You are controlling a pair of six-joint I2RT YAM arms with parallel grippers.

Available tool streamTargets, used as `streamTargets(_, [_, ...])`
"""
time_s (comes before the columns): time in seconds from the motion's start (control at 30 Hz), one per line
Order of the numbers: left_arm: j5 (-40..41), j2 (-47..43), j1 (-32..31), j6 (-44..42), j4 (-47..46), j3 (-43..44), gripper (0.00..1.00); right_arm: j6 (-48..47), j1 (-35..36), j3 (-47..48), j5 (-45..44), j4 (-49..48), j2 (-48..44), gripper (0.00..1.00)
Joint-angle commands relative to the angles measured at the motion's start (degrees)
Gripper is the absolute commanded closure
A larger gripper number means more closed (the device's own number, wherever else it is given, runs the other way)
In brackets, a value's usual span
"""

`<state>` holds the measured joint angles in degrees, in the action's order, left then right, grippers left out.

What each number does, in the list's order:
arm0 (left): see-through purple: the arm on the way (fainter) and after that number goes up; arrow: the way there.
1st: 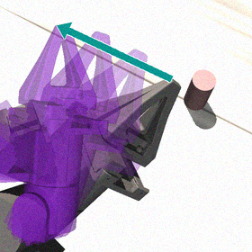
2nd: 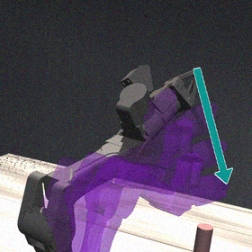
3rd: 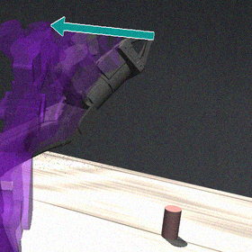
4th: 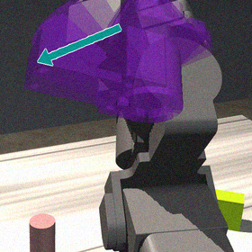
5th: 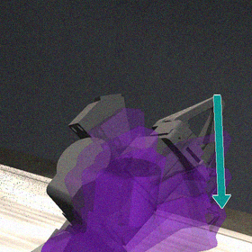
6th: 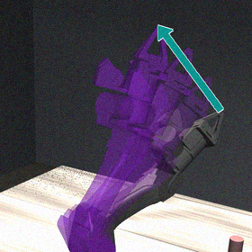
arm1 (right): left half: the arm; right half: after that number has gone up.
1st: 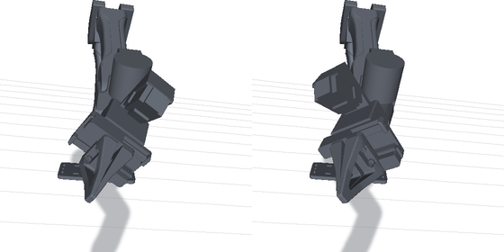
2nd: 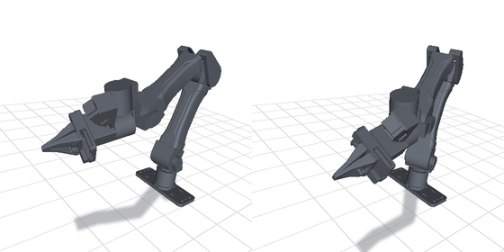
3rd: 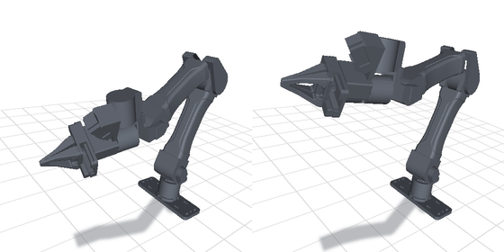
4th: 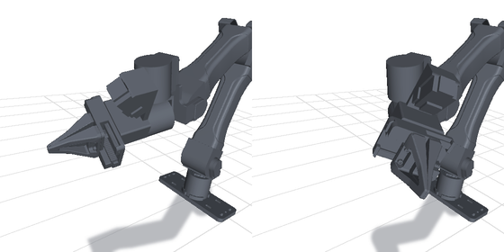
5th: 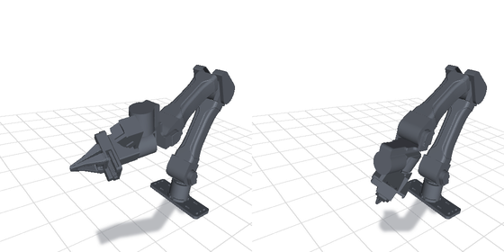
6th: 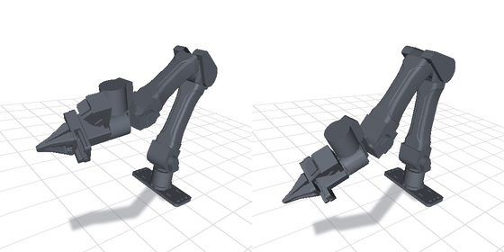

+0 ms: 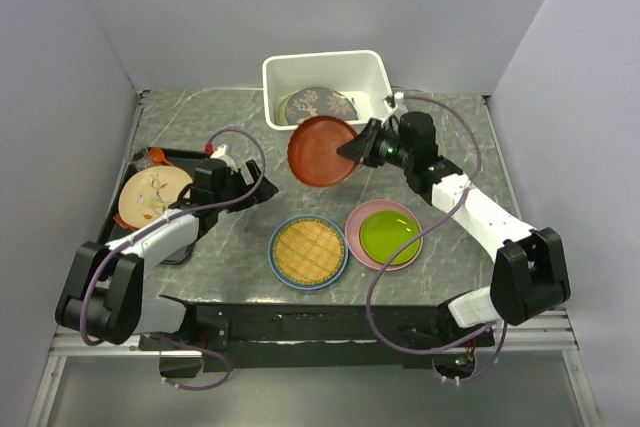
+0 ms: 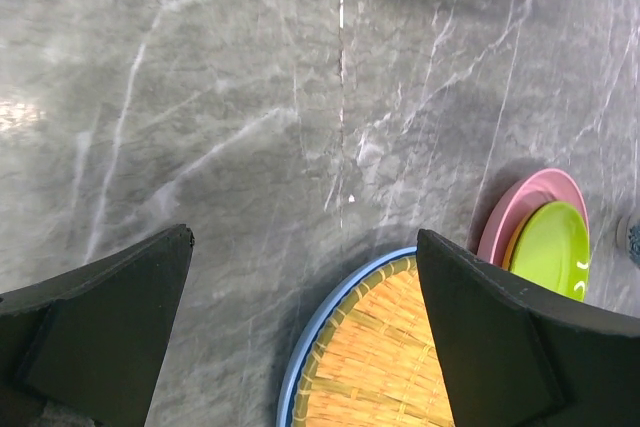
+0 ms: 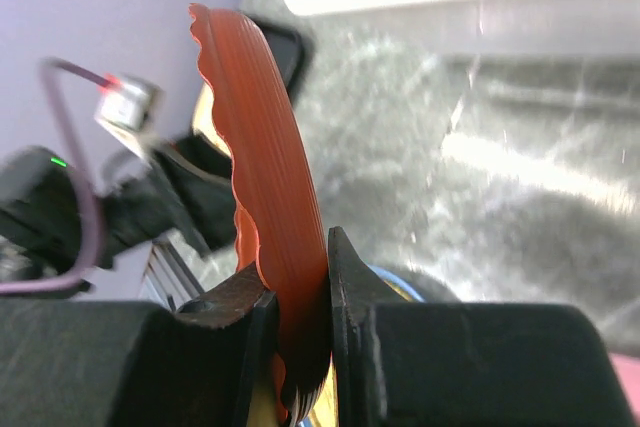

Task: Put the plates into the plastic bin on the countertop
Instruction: Place the plate in the plastic bin.

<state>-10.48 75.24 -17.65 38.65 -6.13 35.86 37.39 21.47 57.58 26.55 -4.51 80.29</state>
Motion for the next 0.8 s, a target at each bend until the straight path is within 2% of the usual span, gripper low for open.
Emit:
streamTargets(0.0, [-3.8, 2.0, 0.2, 0.5, -5.0, 1.2, 0.01, -2.0, -1.3, 9.7, 0.2, 1.9, 2.3, 1.00])
streamTargets(0.37, [-5.4, 3.5, 0.2, 0.2, -5.7, 2.0, 0.01, -3.3, -3.6, 29.6, 1.5, 8.4, 13.6, 1.00])
streamTargets(0.77, [-5.5, 1.3, 0.2, 1.2, -6.2, 0.0, 0.01, -1.9, -5.0, 35.7, 2.6, 8.2, 19.9, 1.00])
